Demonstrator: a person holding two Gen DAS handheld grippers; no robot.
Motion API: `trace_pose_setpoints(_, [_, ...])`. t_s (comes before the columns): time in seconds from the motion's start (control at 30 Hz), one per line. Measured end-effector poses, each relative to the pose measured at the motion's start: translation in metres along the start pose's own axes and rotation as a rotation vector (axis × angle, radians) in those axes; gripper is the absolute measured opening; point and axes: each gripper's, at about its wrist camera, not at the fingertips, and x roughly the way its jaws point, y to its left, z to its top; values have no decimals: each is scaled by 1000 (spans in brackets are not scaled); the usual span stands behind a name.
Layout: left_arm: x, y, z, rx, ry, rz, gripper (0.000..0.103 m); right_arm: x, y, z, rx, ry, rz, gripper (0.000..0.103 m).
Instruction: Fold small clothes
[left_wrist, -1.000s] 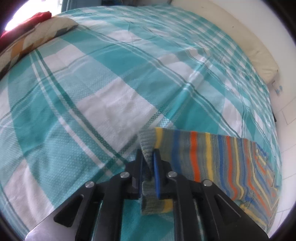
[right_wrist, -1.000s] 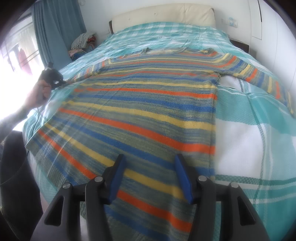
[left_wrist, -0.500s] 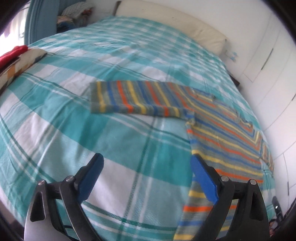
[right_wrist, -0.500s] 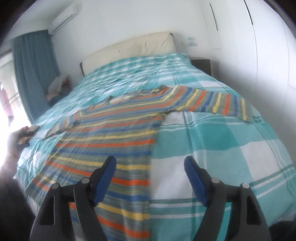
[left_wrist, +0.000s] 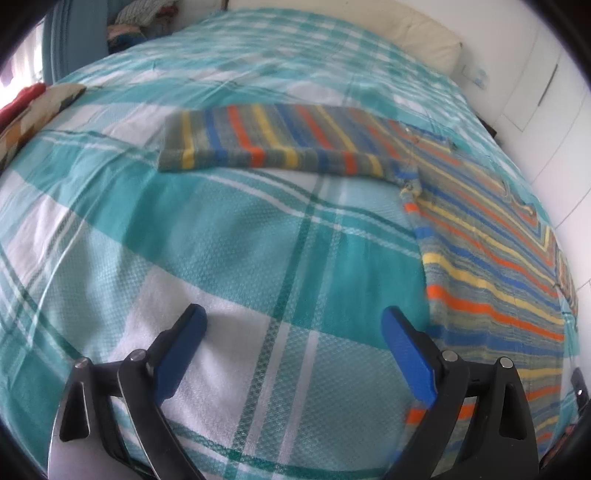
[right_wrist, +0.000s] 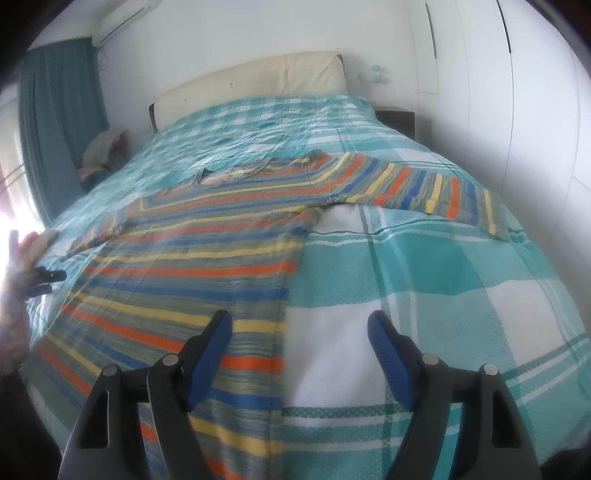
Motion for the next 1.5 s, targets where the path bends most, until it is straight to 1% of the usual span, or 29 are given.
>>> trace_pose_setpoints(0.07, [2,0,-1,0,7,9,97,1,-3,-1,14,7,-7,75])
trace_pose_setpoints(0.2, [5,-9,-6,46,15,50,101,1,-9,-1,43,7,-13,75])
trace_pose_setpoints(0.33, [8,-15,-8,84,24,89,102,3,-12,-2,61,22,-11,75])
trace_pose_setpoints(0.7, [12,-14,-7,86,50,94,103,11,-16,-4,91,53,-8,75])
trace_pose_setpoints(1.07, [12,-15,-6,87,51,93,103,11,-17,-5,95,55,-6,75])
trace_pose_setpoints(1.23, [9,-14,-5,78,50,79,103,12,-18,-4,94,55,-5,75])
trace_pose_setpoints(1.3, [2,-12,-5,63,28,57,102,11,-18,-4,95,54,-5,75])
trace_pose_setpoints(1.37, [-9,-11,-4,41,-14,14,102,11,-18,-5,99,52,-6,75])
trace_pose_setpoints(1.43, [-23,-10,-2,25,-79,-5,102,10,-18,-5,103,49,-6,75])
trace_pose_setpoints(1.5, [-36,-8,0,21,-151,6,102,9,-18,-5,107,47,-5,75])
